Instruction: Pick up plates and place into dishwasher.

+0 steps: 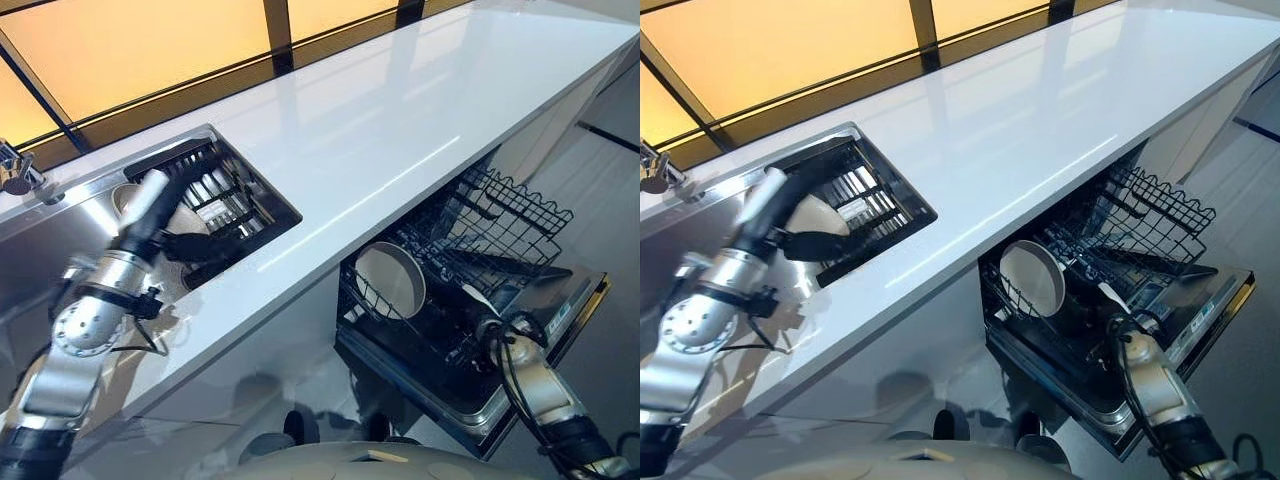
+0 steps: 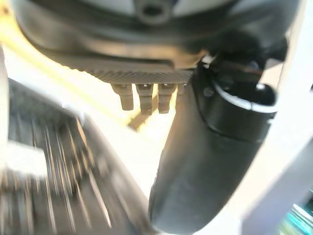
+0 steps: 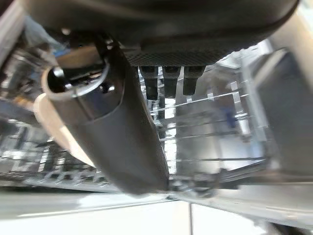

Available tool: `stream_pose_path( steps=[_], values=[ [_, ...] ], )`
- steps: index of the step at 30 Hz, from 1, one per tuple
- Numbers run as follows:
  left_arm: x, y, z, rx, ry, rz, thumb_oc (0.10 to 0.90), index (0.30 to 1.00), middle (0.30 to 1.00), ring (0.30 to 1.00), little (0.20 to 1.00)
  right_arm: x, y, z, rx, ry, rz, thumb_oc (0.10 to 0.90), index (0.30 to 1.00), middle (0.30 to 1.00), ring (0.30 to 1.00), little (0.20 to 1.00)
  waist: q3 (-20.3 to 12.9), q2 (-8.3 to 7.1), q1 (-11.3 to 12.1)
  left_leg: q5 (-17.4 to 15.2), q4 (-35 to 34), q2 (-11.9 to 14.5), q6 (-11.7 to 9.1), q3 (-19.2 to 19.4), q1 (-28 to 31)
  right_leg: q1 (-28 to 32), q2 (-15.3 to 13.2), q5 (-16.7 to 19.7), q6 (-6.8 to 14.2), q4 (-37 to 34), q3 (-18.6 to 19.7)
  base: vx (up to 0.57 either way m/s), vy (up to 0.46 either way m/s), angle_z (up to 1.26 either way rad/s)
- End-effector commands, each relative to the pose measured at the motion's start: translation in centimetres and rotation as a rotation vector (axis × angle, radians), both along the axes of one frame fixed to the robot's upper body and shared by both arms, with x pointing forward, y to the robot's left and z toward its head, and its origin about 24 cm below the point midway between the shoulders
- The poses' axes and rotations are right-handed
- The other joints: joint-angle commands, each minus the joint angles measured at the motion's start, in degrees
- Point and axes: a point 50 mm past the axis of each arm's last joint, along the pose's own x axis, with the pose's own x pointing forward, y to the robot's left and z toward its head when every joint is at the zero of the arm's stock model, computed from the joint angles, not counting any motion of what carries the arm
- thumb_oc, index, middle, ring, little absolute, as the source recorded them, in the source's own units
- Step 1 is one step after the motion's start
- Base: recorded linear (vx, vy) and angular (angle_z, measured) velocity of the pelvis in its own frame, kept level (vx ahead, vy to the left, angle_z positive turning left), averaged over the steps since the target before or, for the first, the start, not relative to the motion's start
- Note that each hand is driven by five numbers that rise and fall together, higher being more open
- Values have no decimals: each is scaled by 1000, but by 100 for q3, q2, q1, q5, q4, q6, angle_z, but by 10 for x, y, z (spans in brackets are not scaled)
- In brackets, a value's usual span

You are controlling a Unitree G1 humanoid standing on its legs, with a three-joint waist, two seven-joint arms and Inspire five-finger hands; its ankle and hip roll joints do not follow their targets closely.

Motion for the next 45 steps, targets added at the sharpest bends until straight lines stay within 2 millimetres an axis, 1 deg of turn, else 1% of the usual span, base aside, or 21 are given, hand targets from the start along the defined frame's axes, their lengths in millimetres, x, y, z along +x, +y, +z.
stream_pose_path(
  steps=[1,5,7,9,11,13,16,18,20,21,26,27,28,29,32,36,42,45],
  values=[
    [-11,-3,63,207,-370,20,800,900,900,900,900,29,10,40,-11,-236,90,800,900,900,900,900,-287,-194,-48,-185,38,-240,71,47,109,317,-3,-133,261,27,-104,3,-17,13],
    [-9,5,75,271,-409,91,800,900,900,900,900,35,11,41,6,-267,81,800,900,900,900,900,-302,-176,-13,-174,38,-237,52,6,94,326,-28,-133,266,27,-168,3,-17,11],
    [-8,13,80,359,-439,161,800,900,900,900,900,38,12,44,17,-295,77,800,900,900,900,900,-304,-155,2,-171,38,-234,41,-3,86,323,-39,-128,268,27,-194,-3,-11,8],
    [-6,19,83,404,-416,197,800,900,900,900,900,39,12,46,19,-311,78,800,900,900,900,900,-316,-140,-7,-167,38,-233,34,-12,76,315,-48,-128,272,27,-200,-2,-3,5],
    [-6,25,85,433,-385,214,800,900,900,900,900,38,11,47,14,-314,77,800,900,900,900,900,-330,-122,-17,-162,38,-232,33,-3,69,307,-50,-126,274,27,-200,2,3,5],
    [-9,29,88,529,-406,249,800,900,900,900,900,35,6,49,9,-317,77,800,900,900,900,900,-344,-109,-28,-162,38,-230,31,9,67,307,-50,-131,281,27,-203,1,1,2],
    [-10,36,93,591,-407,278,800,900,900,900,900,34,1,54,3,-332,83,800,900,900,900,900,-362,-102,-59,-165,38,-227,26,29,67,299,-51,-130,284,27,-202,0,0,0],
    [-10,39,95,698,-424,296,800,900,900,900,900,35,-2,61,-5,-368,84,800,900,900,900,900,-372,-87,-80,-161,38,-222,18,48,63,289,-50,-119,287,27,-199,0,0,0],
    [-10,40,97,785,-422,301,800,900,900,900,900,37,-5,73,-10,-422,87,800,900,900,900,900,-370,-80,-105,-162,38,-214,11,73,65,283,-49,-109,293,27,-187,0,0,0],
    [-9,43,95,839,-411,309,800,900,900,900,900,39,-8,83,-18,-465,84,800,900,900,900,900,-364,-78,-122,-167,38,-214,9,94,69,278,-47,-98,293,27,-184,0,0,0],
    [-12,58,87,990,-331,322,800,900,900,900,900,35,-20,104,-66,-552,85,800,900,900,900,900,-370,-34,-199,-185,38,-210,4,165,75,242,-49,-77,327,27,-127,1,12,-2],
    [-13,62,85,1007,-305,328,800,900,900,900,900,33,-25,107,-76,-554,86,800,900,900,900,900,-382,-22,-216,-246,38,-204,-3,174,104,262,-44,-130,344,27,-106,-19,42,-12],
    [-17,70,83,1011,-264,336,800,900,900,900,900,28,-31,111,-85,-555,87,800,900,900,900,900,-370,-9,-239,-187,38,-206,6,205,81,230,-48,-73,343,27,-97,24,33,-11],
    [-18,72,83,1008,-250,342,800,900,900,900,900,27,-33,112,-88,-554,87,800,900,900,900,900,-385,-7,-246,-247,38,-201,1,205,107,252,-43,-128,354,27,-84,-8,33,-7],
    [-19,80,79,994,-206,354,800,900,900,900,900,27,-38,114,-100,-547,88,800,900,900,900,900,-372,-2,-268,-254,38,-190,-3,222,119,263,-49,-131,361,27,-85,10,5,-1],
    [-16,83,76,993,-148,355,800,900,900,900,900,30,-37,115,-104,-544,92,800,900,900,900,900,-369,3,-261,-244,38,-189,-1,224,107,259,-62,-125,367,27,-95,0,0,0],
    [-12,94,67,968,-47,380,800,900,900,900,900,34,-36,117,-118,-566,95,800,900,900,900,900,-347,14,-257,-232,38,-195,8,217,83,234,-71,-106,377,27,-93,0,0,0],
    [-12,99,65,943,-47,398,800,900,900,900,900,35,-36,119,-117,-566,100,800,900,900,900,900,-340,17,-271,-231,38,-196,10,223,74,219,-74,-99,384,27,-75,0,0,0]
  ],
)
